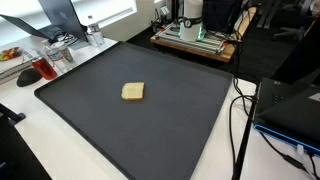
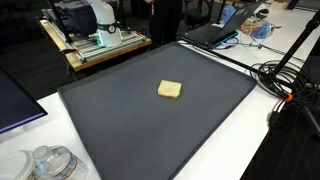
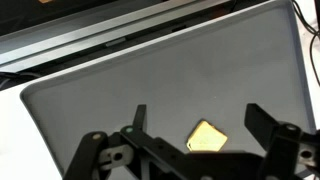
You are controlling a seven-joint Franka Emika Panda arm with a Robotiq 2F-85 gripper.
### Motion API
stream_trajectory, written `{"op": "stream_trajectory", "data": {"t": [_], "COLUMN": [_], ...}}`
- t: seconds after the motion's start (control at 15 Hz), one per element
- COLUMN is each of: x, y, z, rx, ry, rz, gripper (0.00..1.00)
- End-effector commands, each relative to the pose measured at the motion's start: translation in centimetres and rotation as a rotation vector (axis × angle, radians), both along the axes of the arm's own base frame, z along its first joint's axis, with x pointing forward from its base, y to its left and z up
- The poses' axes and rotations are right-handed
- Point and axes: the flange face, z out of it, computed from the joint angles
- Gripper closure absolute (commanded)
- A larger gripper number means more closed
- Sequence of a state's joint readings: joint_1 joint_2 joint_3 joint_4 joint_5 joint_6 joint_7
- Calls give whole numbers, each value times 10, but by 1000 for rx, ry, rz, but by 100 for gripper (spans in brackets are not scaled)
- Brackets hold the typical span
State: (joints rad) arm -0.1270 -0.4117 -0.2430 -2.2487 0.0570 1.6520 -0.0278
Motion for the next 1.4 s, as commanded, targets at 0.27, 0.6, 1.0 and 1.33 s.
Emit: {"op": "stream_trajectory", "data": {"t": [0.27, 0.6, 1.0, 1.33], "x": [0, 24, 93, 139], "y": [0, 10, 68, 113], "z": [1, -3, -46, -107], "rx": [0, -27, -59, -104], "ry": [1, 22, 41, -4], "rz": [0, 41, 147, 188], "gripper": [0, 0, 0, 0]}}
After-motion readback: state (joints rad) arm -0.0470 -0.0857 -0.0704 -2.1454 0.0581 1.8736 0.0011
